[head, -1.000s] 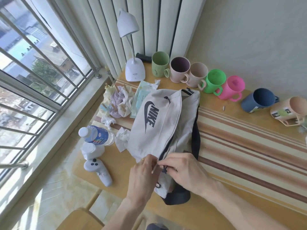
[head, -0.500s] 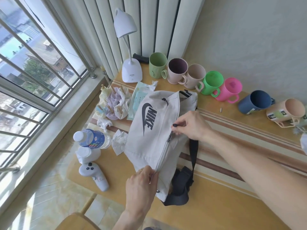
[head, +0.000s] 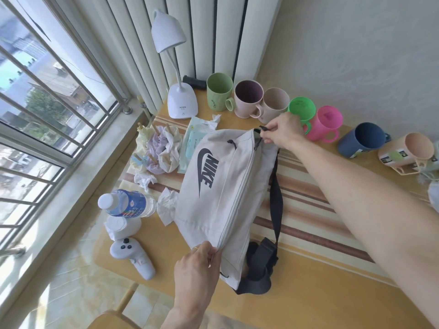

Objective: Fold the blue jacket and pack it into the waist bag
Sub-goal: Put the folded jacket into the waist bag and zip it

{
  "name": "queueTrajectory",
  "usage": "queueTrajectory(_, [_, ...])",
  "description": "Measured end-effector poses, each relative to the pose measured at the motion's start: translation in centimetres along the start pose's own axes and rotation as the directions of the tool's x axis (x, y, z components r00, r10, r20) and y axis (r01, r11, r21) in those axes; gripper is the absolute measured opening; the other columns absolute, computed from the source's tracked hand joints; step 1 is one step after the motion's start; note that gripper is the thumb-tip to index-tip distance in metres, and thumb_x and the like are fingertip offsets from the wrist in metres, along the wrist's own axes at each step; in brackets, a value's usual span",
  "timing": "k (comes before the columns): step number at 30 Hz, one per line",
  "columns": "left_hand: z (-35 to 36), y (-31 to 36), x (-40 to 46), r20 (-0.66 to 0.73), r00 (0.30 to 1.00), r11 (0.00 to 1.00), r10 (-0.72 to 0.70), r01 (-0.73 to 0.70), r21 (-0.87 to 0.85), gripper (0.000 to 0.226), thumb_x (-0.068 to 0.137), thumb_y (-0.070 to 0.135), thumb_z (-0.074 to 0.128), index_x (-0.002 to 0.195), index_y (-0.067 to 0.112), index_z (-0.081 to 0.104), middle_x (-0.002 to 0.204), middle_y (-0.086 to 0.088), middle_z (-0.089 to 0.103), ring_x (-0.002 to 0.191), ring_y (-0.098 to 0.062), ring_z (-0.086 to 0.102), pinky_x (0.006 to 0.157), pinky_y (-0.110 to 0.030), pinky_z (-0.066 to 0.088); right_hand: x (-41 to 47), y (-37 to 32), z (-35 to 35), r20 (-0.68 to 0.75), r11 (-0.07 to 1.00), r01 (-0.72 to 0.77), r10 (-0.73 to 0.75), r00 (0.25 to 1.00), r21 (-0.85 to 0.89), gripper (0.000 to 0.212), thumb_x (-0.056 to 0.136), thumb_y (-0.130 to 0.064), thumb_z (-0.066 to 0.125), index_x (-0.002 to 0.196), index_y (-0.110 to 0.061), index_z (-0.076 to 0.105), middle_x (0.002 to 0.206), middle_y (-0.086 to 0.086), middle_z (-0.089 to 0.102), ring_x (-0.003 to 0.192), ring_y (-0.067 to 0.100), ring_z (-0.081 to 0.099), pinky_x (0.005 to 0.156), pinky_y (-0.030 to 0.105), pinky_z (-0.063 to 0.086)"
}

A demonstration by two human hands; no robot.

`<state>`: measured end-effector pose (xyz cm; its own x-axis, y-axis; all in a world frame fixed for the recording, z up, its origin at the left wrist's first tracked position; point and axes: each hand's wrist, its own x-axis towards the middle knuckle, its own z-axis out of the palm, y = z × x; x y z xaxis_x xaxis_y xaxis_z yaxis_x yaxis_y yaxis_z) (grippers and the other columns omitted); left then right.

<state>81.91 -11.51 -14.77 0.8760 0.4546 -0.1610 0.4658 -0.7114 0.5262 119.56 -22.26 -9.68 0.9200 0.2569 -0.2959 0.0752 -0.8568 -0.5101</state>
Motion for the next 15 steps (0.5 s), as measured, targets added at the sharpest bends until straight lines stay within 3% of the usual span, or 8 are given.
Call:
queueTrajectory(1, [0.0, 0.0, 0.1, 0.004, 1.000, 1.000, 0.000, 0.000, 0.004, 0.038, 0.076, 0.025, 0.086, 0.063, 0.022, 0.050, 0.053, 0.009, 0.057, 0.043, -0.016, 0.054, 0.039, -0.033, 0.044, 0.3, 0.2, -0.3, -0.038, 1.000, -0.020, 0.019, 0.999, -0.012, 0.009, 0.085, -0.019, 0.077, 0.085, -0.011, 0.081, 0.067, 0.000, 0.076, 0.052, -0.010, 0.065, 0.061, 0.006, 0.050])
queueTrajectory(2, [-0.1, 0.0, 0.2, 0.012, 1.000, 1.000, 0.001, -0.001, 0.008, 0.039, 0.076, 0.025, 0.086, 0.064, 0.023, 0.049, 0.053, 0.009, 0.056, 0.043, -0.016, 0.053, 0.039, -0.033, 0.043, 0.3, 0.3, -0.2, -0.086, 0.999, -0.026, 0.024, 0.996, -0.021, 0.010, 0.086, -0.020, 0.075, 0.086, -0.011, 0.081, 0.074, 0.004, 0.078, 0.063, -0.001, 0.071, 0.064, 0.014, 0.054])
queueTrajectory(4, [-0.3, 0.6, 0.4, 0.030, 1.000, 1.000, 0.003, -0.003, 0.018, 0.038, 0.079, 0.030, 0.083, 0.067, 0.025, 0.047, 0.056, 0.010, 0.057, 0.046, -0.015, 0.053, 0.041, -0.032, 0.044, -0.9, 0.2, 0.7, -0.223, 0.999, 0.053, -0.052, 0.974, -0.001, 0.016, 0.087, -0.021, 0.071, 0.097, -0.011, 0.079, 0.090, 0.010, 0.079, 0.092, 0.021, 0.074, 0.082, 0.033, 0.058])
queueTrajectory(6, [-0.9, 1.6, 0.6, -0.005, 0.999, 0.998, 0.053, -0.053, 0.018, 0.034, 0.087, 0.042, 0.074, 0.074, 0.025, 0.047, 0.067, 0.012, 0.056, 0.059, -0.015, 0.053, 0.051, -0.031, 0.045, -3.7, 0.0, 2.7, -0.309, 0.975, 0.218, -0.218, 0.926, -0.036, 0.032, 0.093, -0.025, 0.061, 0.121, -0.010, 0.070, 0.116, 0.016, 0.071, 0.120, 0.033, 0.061, 0.101, 0.044, 0.050])
queueTrajectory(8, [-1.4, 2.6, 1.1, -0.107, 0.984, 0.990, 0.144, -0.144, 0.015, 0.028, 0.095, 0.044, 0.065, 0.085, 0.020, 0.054, 0.084, 0.005, 0.056, 0.075, -0.021, 0.053, 0.067, -0.033, 0.045, -7.6, 0.2, 5.4, -0.221, 0.938, 0.324, -0.345, 0.912, -0.124, 0.047, 0.101, -0.033, 0.048, 0.143, -0.013, 0.052, 0.149, 0.019, 0.049, 0.142, 0.034, 0.041, 0.119, 0.047, 0.033])
queueTrajectory(10, [-0.9, 3.1, 1.9, -0.145, 0.959, 0.969, 0.243, -0.235, 0.070, 0.022, 0.100, 0.035, 0.059, 0.110, 0.015, 0.064, 0.112, -0.004, 0.062, 0.098, -0.030, 0.059, 0.084, -0.038, 0.049, -11.1, 1.1, 7.7, -0.084, 0.891, 0.390, -0.418, 0.905, -0.231, 0.055, 0.105, -0.041, 0.039, 0.155, -0.020, 0.037, 0.167, 0.017, 0.024, 0.155, 0.034, 0.021, 0.126, 0.047, 0.019])
queueTrajectory(13, [0.9, 2.1, 2.9, -0.017, 0.933, 0.925, 0.359, -0.353, 0.143, 0.044, 0.106, 0.031, 0.048, 0.148, 0.020, 0.052, 0.157, -0.013, 0.047, 0.144, -0.036, 0.043, 0.111, -0.046, 0.044, -13.8, 3.1, 10.2, 0.048, 0.873, 0.390, -0.394, 0.918, -0.294, 0.063, 0.105, -0.048, 0.034, 0.161, -0.025, 0.019, 0.172, 0.014, 0.005, 0.158, 0.033, 0.007, 0.126, 0.051, 0.019])
queueTrajectory(15, [2.3, 0.7, 2.9, 0.079, 0.917, 0.899, 0.391, -0.399, 0.181, 0.050, 0.106, 0.032, 0.045, 0.156, 0.023, 0.042, 0.166, -0.014, 0.033, 0.154, -0.037, 0.029, 0.117, -0.049, 0.039, -14.9, 4.1, 11.1, 0.138, 0.901, 0.315, -0.286, 0.948, -0.298, 0.071, 0.104, -0.051, 0.034, 0.163, -0.028, 0.001, 0.172, 0.010, -0.010, 0.159, 0.032, -0.001, 0.127, 0.050, 0.014])
